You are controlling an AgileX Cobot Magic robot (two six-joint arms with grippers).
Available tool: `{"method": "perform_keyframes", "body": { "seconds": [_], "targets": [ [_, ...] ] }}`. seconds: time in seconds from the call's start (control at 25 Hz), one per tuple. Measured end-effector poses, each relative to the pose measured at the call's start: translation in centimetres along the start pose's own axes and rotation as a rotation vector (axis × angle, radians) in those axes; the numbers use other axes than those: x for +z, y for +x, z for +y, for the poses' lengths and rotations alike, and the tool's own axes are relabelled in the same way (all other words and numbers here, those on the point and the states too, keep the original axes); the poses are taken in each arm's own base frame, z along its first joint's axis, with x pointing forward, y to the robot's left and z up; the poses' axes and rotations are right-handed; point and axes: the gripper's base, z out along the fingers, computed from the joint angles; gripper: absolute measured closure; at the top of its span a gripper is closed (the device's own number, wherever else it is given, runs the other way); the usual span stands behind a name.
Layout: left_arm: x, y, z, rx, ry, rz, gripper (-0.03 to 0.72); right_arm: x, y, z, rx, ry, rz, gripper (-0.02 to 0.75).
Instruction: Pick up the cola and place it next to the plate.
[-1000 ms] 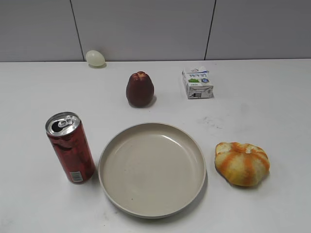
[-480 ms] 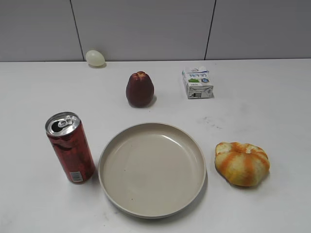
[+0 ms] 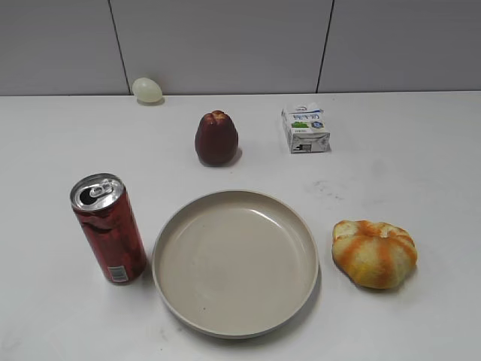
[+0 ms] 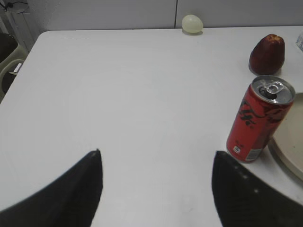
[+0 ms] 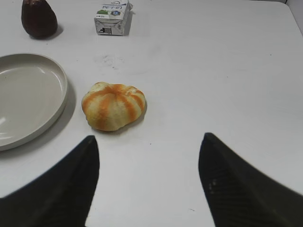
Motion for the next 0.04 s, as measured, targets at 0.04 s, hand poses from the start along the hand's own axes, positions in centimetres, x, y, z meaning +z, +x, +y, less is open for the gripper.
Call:
{"method": "perform_keyframes", "body": {
  "seconds": [0.04],
  "targets": [
    [0.00, 0.00, 0.00, 0.000, 0.000, 0.000, 0.145, 0.00, -0.01, 0.00, 0.000, 0.000, -0.001, 0.206]
  ]
}}
